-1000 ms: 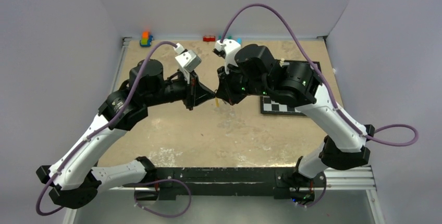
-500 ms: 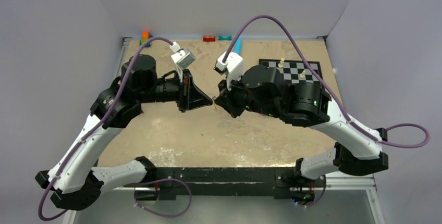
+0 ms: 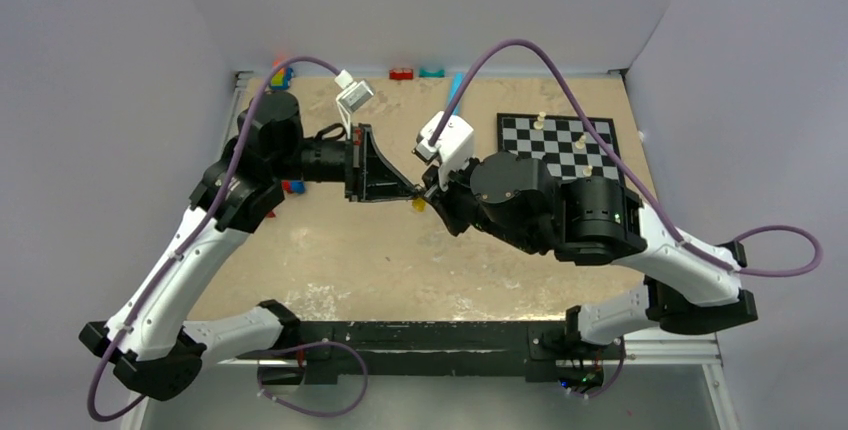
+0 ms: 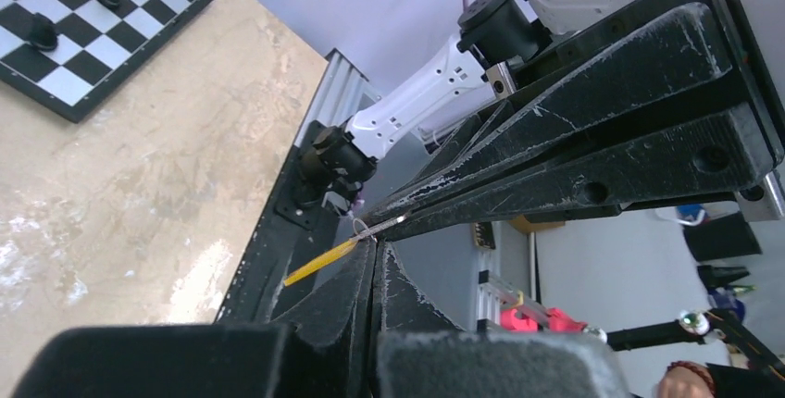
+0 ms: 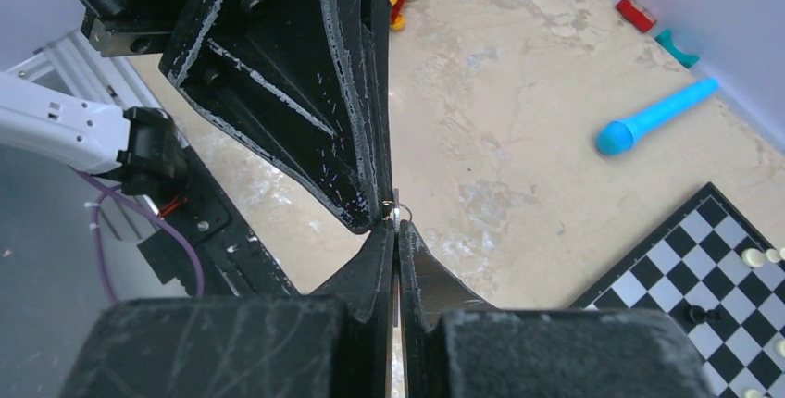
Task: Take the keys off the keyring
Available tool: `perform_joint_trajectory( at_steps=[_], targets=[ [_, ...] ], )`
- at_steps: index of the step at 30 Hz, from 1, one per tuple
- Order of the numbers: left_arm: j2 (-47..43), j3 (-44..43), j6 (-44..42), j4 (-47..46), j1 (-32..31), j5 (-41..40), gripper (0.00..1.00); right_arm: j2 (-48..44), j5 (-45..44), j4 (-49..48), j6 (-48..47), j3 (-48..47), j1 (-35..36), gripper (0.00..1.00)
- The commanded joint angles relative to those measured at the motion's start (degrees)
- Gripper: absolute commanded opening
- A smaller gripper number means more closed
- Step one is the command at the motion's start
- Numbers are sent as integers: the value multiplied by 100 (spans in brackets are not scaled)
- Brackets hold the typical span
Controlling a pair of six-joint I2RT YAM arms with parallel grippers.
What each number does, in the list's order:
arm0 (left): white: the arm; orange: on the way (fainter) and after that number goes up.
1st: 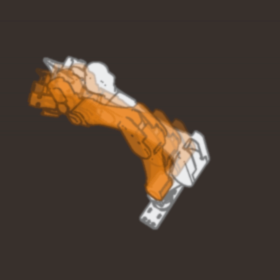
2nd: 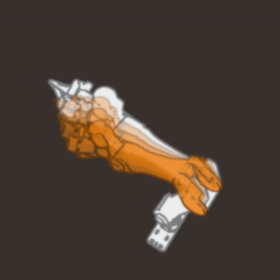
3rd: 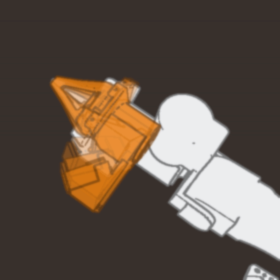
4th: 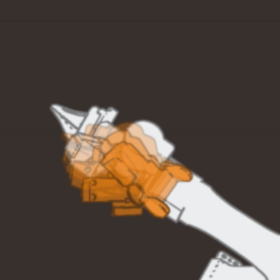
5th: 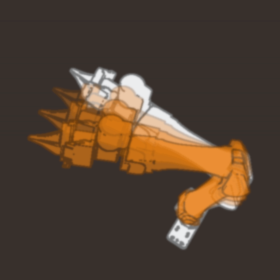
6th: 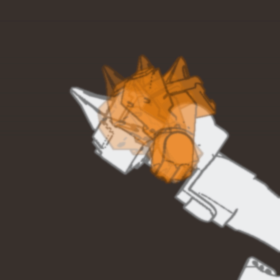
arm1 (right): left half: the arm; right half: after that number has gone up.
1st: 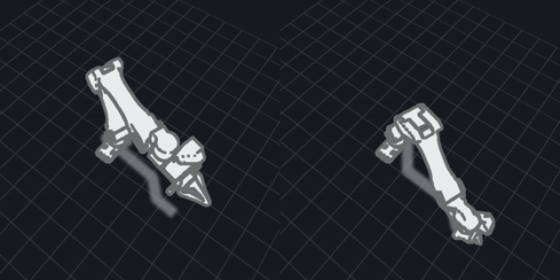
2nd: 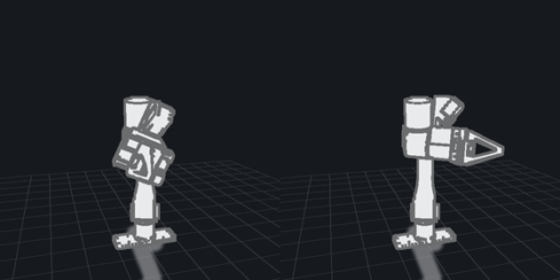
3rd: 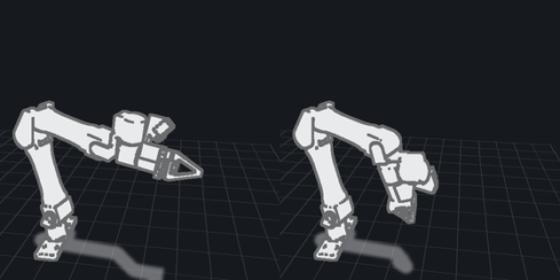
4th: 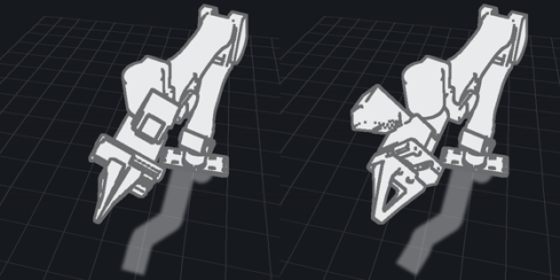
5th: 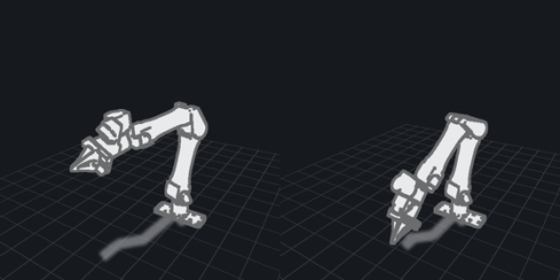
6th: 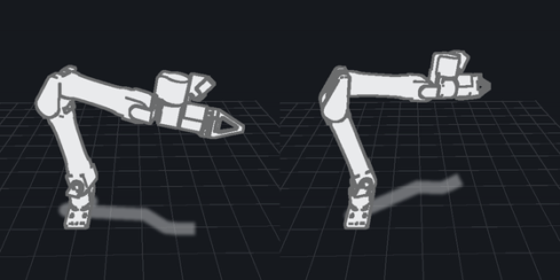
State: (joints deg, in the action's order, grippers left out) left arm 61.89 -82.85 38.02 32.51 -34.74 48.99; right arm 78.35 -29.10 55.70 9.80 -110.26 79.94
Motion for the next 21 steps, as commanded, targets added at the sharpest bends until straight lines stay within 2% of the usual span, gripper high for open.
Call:
perform_joint_trajectory(
  at_steps=[1,7,11,17,21],
  targets=[
    [-18,-135,589,-1395,-58,770,0,220,-70,95,-66,209,158,0],
    [-5,27,1111,-2221,-43,1113,0,-117,7,-230,-8,434,214,0],
    [6,342,2125,-3752,53,1488,0,-529,118,-570,75,740,232,0],
    [53,445,2801,-4574,272,1717,0,-1268,233,-1059,152,1328,240,0],
    [214,648,3851,-6019,327,1774,0,-1430,290,-1163,191,1459,237,0]
  ],
)
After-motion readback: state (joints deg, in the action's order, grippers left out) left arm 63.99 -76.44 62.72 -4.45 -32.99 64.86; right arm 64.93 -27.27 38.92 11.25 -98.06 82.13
